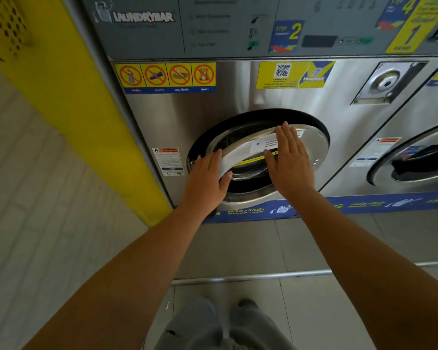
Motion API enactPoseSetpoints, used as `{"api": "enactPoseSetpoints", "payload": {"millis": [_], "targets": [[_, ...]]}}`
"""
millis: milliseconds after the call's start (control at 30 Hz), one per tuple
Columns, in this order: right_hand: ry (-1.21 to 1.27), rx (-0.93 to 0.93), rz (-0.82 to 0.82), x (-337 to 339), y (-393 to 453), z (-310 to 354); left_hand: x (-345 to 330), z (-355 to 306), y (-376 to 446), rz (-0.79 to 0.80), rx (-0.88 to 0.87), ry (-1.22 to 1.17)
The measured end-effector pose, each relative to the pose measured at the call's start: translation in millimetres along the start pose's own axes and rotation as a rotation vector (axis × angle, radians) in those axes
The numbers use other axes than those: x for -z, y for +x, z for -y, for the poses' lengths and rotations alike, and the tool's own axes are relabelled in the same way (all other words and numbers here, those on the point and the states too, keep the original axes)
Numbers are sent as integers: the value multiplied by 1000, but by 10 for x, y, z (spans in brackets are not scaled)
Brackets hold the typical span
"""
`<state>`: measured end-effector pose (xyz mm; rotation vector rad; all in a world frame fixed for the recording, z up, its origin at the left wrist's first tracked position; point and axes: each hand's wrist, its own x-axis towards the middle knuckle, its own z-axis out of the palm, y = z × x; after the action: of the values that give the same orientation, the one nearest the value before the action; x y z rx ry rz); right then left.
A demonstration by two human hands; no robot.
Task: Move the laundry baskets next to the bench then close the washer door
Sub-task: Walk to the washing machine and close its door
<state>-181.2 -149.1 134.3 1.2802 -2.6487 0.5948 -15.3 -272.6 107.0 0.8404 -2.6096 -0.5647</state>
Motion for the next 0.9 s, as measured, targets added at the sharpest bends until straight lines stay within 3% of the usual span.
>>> {"api": "enactPoseSetpoints", "payload": {"millis": [367, 633, 900], "targets": [[-20, -221, -99, 196, -706, 106, -23, -62, -682, 114, -548, -26], [-73, -308, -55, 420, -1209, -231, -351, -581, -598, 268, -405, -5], [-126, -319, -33, 781, -1635, -942, -728, -1590, -463, 396, -484, 229]]}}
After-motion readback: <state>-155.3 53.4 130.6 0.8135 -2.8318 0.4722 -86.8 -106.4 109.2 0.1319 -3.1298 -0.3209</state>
